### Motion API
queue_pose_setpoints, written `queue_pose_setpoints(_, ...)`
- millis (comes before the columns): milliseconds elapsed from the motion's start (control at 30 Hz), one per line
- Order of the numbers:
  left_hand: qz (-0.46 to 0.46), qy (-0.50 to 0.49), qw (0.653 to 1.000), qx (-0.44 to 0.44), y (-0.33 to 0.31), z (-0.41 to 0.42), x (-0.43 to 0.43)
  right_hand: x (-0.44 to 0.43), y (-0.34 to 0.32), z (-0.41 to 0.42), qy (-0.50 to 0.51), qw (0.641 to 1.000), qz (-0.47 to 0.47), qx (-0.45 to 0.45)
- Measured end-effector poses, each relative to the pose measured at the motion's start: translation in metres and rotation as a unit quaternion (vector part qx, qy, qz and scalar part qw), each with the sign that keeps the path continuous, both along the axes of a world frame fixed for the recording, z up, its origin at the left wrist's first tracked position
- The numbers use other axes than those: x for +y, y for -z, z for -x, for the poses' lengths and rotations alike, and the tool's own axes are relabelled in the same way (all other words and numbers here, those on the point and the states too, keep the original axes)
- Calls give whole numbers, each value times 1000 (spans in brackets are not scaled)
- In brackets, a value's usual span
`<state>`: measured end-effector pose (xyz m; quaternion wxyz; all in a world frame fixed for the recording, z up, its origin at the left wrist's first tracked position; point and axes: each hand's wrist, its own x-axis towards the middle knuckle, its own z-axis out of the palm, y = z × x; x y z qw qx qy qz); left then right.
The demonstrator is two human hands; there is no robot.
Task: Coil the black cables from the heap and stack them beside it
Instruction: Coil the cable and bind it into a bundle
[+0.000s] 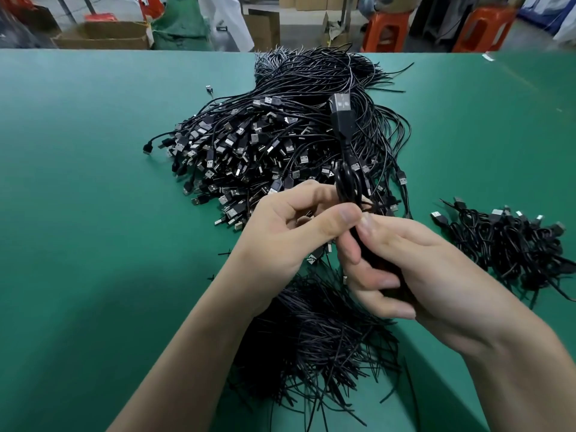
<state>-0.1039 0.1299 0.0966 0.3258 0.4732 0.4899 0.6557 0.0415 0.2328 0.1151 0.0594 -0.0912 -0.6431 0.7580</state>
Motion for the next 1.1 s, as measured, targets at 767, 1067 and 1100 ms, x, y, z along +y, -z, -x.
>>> queue_pose_setpoints(767,96,4,995,19,-2,4,-1,12,-2,-3,231,791,-545,158)
queue_pose_setpoints(1067,135,29,990,25,-2,-5,2,6,4,1,312,781,-518,153)
queue_pose_setpoints(1100,125,26,991,31,-1,-6,2,5,6,3,323,792,-496,150)
